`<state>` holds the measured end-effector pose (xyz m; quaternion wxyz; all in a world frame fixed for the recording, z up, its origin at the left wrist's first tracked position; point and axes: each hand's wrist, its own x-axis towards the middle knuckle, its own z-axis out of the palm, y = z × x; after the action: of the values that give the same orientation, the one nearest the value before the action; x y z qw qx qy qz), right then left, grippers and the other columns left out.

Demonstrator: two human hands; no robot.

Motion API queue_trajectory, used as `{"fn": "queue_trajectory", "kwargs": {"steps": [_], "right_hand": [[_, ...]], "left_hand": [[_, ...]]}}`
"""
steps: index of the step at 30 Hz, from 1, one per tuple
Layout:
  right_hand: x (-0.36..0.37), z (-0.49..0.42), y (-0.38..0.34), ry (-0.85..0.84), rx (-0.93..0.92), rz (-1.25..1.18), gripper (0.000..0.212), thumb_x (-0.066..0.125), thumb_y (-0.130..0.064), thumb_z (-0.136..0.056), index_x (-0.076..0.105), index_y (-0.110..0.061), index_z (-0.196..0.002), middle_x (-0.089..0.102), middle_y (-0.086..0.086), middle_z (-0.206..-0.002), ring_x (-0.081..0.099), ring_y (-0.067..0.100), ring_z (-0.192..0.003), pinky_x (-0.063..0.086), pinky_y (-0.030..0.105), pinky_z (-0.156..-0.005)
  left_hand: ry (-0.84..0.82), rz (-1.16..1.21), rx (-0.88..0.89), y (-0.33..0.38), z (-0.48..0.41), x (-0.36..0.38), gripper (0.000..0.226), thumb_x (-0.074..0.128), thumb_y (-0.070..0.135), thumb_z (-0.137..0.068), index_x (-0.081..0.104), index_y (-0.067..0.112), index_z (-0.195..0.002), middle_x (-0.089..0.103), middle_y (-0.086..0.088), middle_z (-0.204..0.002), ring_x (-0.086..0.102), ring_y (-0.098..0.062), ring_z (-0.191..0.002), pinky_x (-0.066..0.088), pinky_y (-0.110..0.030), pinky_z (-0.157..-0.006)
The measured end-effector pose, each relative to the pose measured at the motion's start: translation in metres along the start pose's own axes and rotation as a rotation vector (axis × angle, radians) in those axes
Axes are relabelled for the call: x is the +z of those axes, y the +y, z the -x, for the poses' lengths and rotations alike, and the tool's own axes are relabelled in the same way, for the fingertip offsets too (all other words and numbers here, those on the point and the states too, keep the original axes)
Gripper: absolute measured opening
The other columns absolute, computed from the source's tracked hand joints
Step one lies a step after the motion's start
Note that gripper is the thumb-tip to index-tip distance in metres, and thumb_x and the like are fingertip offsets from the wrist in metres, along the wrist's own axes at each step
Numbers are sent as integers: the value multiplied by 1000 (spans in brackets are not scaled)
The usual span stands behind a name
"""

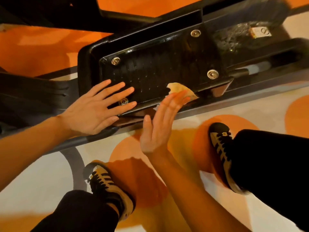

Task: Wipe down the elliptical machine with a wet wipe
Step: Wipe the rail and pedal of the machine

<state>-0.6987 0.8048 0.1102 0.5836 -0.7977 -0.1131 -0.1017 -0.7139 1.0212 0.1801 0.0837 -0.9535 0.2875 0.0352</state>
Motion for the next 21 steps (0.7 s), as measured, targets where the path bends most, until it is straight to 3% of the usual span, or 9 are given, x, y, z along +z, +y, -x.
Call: {"fn": "queue_trajectory", "kwargs": {"steps": [2,6,9,12,15,17,19,21], "right_hand": [[-7,1,10,-35,-48,117,69,8,-41,-110,-3,10,-155,-18,25,-165,-12,44,-154,0,55,-127],[-54,-62,28,206,-8,36,68,30,-23,-109,-5,14,-155,-15,38,-162,-16,47,-154,-2,57,-127],[-53,-75,25,269,-45,203,60,27,-35,-109,20,3,-156,8,30,-165,-2,60,-150,9,65,-124],[-41,-52,17,124,-196,307,49,33,-34,-108,30,-6,-147,32,16,-160,23,50,-149,12,67,-122],[-38,-34,17,-191,-333,469,59,43,-37,-97,46,-3,-145,50,14,-145,29,34,-147,0,50,-127],[-42,-40,16,-285,-397,557,56,44,-40,-97,53,-5,-140,55,11,-129,43,33,-132,11,44,-124],[-47,-51,12,-353,-462,652,52,44,-43,-97,59,-7,-131,58,11,-118,52,32,-114,26,42,-109],[-51,-58,6,-377,-492,711,49,44,-46,-96,65,-9,-121,60,10,-112,56,31,-106,32,39,-97]], "left_hand": [[-6,-11,-49,5,2,0,55,18,45,-111,24,27,-163,24,-13,-170,19,-37,-158,11,-57,-128],[5,-18,-115,12,6,1,55,19,45,-112,27,27,-163,22,-12,-171,16,-37,-159,9,-56,-129],[2,-13,-135,13,6,2,55,19,46,-112,29,27,-162,22,-12,-171,16,-36,-159,10,-57,-128],[-29,-47,-173,16,8,0,55,17,48,-112,24,29,-163,20,-12,-171,14,-36,-159,10,-57,-128],[-67,-88,-267,26,10,-6,57,16,50,-111,21,29,-164,18,-12,-172,12,-36,-159,9,-57,-128],[-71,-100,-366,37,12,-9,60,13,52,-110,23,28,-164,18,-12,-172,12,-36,-159,10,-57,-128],[-57,-79,-500,53,14,-12,62,9,54,-110,23,26,-164,17,-12,-172,11,-36,-159,11,-56,-128],[-38,-42,-639,71,19,-15,66,4,55,-110,20,23,-165,12,-12,-173,8,-34,-160,10,-56,-129]]}}
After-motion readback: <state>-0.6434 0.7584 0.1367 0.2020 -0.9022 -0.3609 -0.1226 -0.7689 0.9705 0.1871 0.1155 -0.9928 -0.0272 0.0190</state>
